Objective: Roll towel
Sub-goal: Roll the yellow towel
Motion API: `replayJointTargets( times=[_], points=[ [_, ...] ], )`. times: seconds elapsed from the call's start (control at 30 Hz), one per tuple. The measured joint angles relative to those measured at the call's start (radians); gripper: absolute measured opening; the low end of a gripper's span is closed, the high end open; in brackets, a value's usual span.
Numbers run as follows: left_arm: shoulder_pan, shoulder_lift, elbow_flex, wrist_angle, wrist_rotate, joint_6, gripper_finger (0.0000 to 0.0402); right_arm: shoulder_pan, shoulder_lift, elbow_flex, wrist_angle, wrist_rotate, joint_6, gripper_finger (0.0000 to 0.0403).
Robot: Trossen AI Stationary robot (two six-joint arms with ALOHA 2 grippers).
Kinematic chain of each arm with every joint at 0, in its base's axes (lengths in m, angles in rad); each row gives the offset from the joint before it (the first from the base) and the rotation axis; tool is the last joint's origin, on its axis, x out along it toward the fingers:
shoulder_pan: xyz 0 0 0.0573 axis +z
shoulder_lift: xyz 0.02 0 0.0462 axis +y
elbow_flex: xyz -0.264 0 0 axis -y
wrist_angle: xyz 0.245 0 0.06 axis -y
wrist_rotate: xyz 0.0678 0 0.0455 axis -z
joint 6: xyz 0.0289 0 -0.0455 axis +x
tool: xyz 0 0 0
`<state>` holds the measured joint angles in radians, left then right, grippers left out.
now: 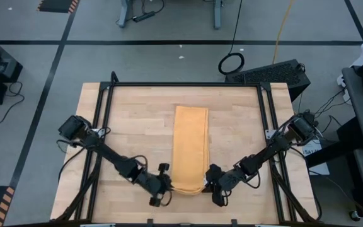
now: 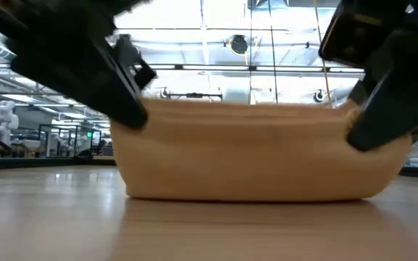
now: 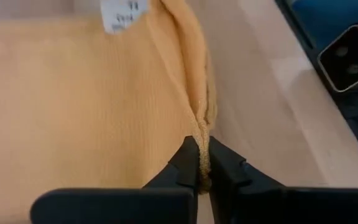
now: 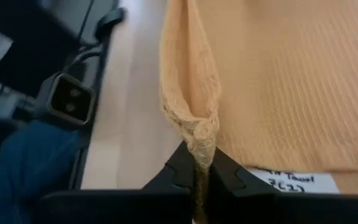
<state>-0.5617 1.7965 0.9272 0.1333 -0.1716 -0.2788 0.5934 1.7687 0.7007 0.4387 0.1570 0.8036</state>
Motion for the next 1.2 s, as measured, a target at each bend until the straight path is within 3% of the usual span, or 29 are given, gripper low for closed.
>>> replayJointTargets(
  times=[0.1, 0.3, 0.43, 0.6, 0.8, 0.93, 1.2],
  points=[
    [0.044, 0.017, 0.000, -0.013, 0.080, -0.024, 0.0017, 0.008, 0.000, -0.040, 0.011, 0.045, 0.059, 0.0006],
    [0.104, 0.018, 0.000, -0.019, 0.136, -0.070, 0.0017, 0.021, 0.001, -0.127, 0.160, 0.075, 0.106, 0.0006],
    [0.085, 0.018, 0.000, 0.092, 0.259, -0.128, 0.0017, 0.048, 0.001, -0.132, 0.267, 0.025, 0.126, 0.0006],
    [0.026, 0.018, 0.000, 0.213, 0.271, -0.142, 0.0016, 0.099, 0.001, -0.131, 0.373, 0.019, 0.111, 0.0006],
    [0.053, 0.018, 0.000, 0.130, 0.150, -0.133, 0.0016, 0.108, 0.001, -0.131, 0.264, 0.070, 0.128, 0.0006],
    [0.109, 0.046, -0.001, 0.117, 0.187, -0.135, 0.0016, 0.108, 0.001, -0.132, 0.168, 0.111, 0.181, 0.0006],
    [0.163, 0.107, -0.001, 0.123, 0.274, -0.162, 0.0016, 0.108, 0.001, -0.132, 0.150, 0.131, 0.205, 0.0006]
  ],
)
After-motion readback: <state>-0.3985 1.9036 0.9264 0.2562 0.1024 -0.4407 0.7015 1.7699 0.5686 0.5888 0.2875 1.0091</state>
